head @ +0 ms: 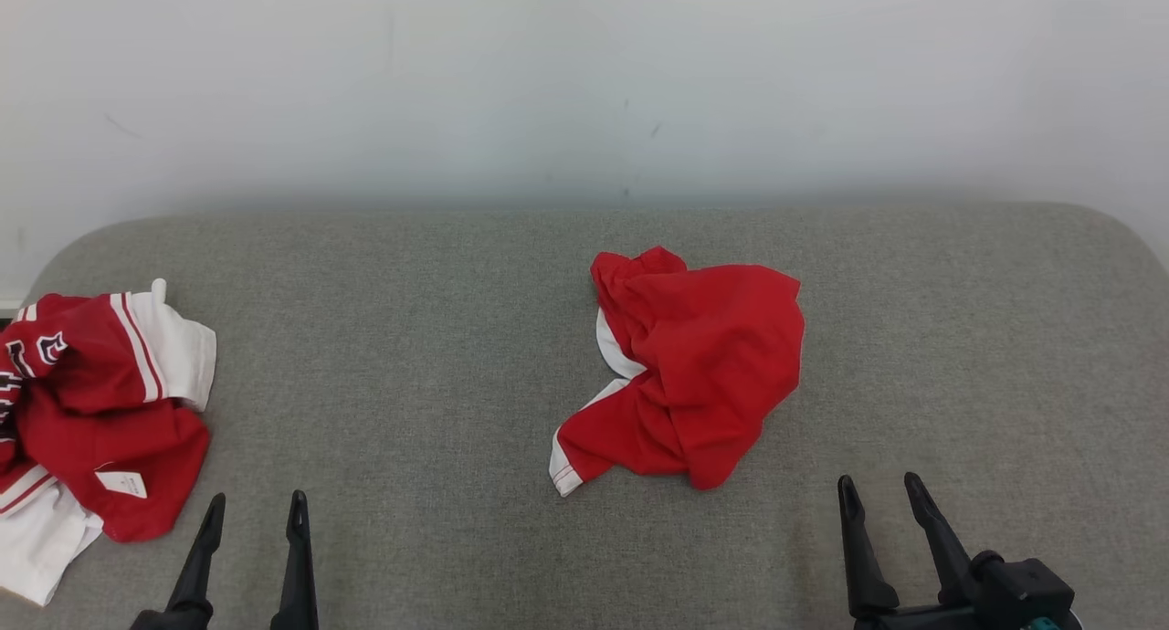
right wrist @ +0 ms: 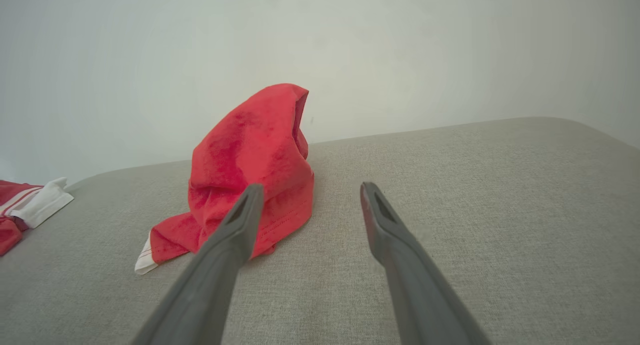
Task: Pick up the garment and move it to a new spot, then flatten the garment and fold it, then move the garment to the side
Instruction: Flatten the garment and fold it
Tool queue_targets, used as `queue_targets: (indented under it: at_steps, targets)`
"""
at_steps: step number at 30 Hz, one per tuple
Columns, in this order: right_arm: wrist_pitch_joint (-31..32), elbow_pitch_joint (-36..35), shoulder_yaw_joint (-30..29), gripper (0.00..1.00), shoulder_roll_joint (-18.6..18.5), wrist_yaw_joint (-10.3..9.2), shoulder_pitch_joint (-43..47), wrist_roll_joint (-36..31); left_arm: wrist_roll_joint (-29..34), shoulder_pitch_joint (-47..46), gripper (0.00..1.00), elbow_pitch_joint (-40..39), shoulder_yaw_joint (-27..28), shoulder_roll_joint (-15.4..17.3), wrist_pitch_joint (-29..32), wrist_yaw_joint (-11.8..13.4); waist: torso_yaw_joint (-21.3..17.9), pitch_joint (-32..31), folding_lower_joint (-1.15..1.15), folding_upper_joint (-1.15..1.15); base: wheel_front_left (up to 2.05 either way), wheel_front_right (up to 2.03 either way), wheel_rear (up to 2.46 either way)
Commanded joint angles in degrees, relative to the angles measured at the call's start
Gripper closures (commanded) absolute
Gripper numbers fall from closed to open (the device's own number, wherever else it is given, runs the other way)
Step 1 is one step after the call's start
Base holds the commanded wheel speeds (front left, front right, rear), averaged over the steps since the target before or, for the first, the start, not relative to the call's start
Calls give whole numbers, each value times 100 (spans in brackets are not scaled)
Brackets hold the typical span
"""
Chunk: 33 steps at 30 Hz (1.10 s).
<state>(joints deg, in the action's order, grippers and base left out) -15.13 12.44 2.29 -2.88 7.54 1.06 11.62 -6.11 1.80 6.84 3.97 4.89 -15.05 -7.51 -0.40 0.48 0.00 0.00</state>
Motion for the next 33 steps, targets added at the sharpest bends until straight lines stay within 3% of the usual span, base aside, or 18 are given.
queue_targets:
  at_steps: [1, 12, 30, 31, 32, 33]
  targets:
    - [0, 36, 46, 0, 0, -11, -43, 48, -20, -59, 0, 22, -4, 7, -21, 7, 15, -8, 0, 0, 0, 0, 0]
    - [0, 337, 189, 0, 1, -11, -374, -30, -67, -95, 0, 15, -134, -28, -21, 7, 168, -1, 0, 0, 0, 0, 0]
    - [168, 3359, 463, 0, -590, -11, -3032, 61, -238, -590, 0, 248, -689, -127, -21, 7, 873, 346, 0, 0, 0, 0, 0]
    - [182, 3496, 521, 16, -593, -11, -3090, 119, -242, -590, 0, 263, -693, -131, -21, 7, 900, 354, 0, 0, 0, 0, 0]
    - [173, 3610, 580, 63, -594, -11, -3155, 156, -239, -605, 0, 269, -705, -133, -21, 7, 923, 360, 0, 0, 0, 0, 0]
    - [149, 3682, 628, 100, -612, -11, -3210, 188, -252, -617, 0, 270, -706, -137, -21, 7, 935, 365, 0, 0, 0, 0, 0]
